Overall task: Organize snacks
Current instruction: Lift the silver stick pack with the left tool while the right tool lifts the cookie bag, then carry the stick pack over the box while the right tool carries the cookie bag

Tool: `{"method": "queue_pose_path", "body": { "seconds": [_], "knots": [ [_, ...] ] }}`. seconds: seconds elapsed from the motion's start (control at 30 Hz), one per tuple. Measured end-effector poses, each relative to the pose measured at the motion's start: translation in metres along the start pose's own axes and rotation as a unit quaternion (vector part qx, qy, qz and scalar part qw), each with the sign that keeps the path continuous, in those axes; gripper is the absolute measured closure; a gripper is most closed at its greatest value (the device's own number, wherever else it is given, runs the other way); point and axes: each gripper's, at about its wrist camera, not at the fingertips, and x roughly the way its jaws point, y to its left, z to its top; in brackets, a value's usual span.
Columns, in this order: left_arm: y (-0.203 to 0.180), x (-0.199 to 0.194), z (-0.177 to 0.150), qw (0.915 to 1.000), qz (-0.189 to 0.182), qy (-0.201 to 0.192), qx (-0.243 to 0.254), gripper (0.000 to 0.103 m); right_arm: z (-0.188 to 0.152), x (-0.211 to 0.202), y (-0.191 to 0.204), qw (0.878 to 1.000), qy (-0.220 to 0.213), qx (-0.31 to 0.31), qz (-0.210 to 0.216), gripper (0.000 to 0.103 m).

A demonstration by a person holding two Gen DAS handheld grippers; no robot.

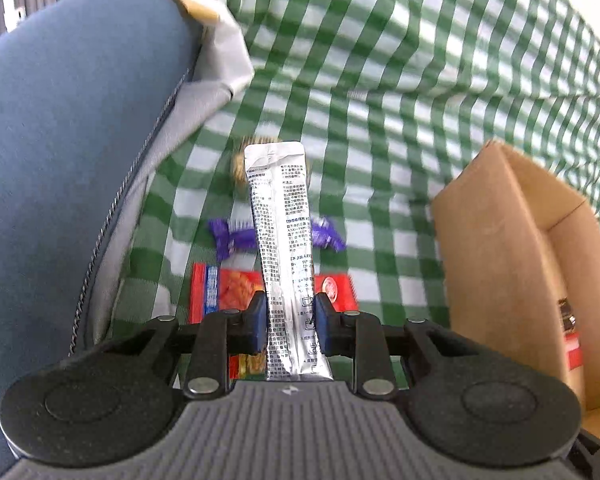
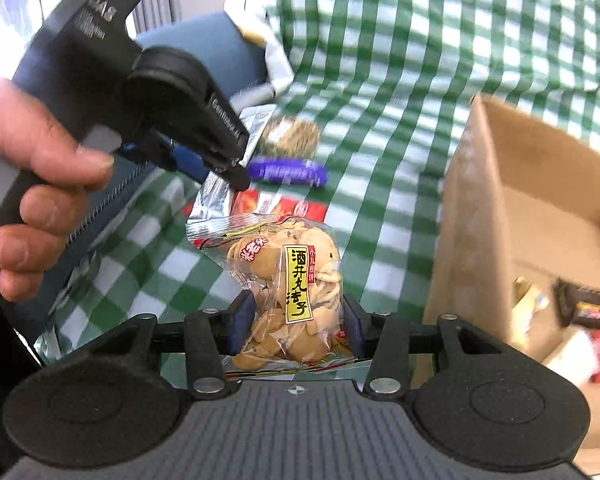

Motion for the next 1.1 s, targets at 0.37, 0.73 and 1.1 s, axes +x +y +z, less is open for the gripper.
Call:
{"method": "queue_pose_path", "body": {
  "seconds": [0.37,0.73,1.1],
  "knots": [
    [-0.016,-0.037,0.0,0.9964,-0.017,-0.083,0.006,0.076,0.034,-0.054,-0.035,0.995,-0.102,0.003,-0.014,0.054],
    [-0.041,-0.052,0.0,0.9873,-0.036,-0.149,0.041,0.076,0.017,-0.067,-0.12,0.985,-0.138,0.067,-0.081,0.054],
    [-0.065,-0.053,-0.002,0.9819,-0.052,-0.166,0.074,0.076,0.004,-0.081,-0.127,0.978,-0.156,0.068,-0.118,0.054]
  ]
}}
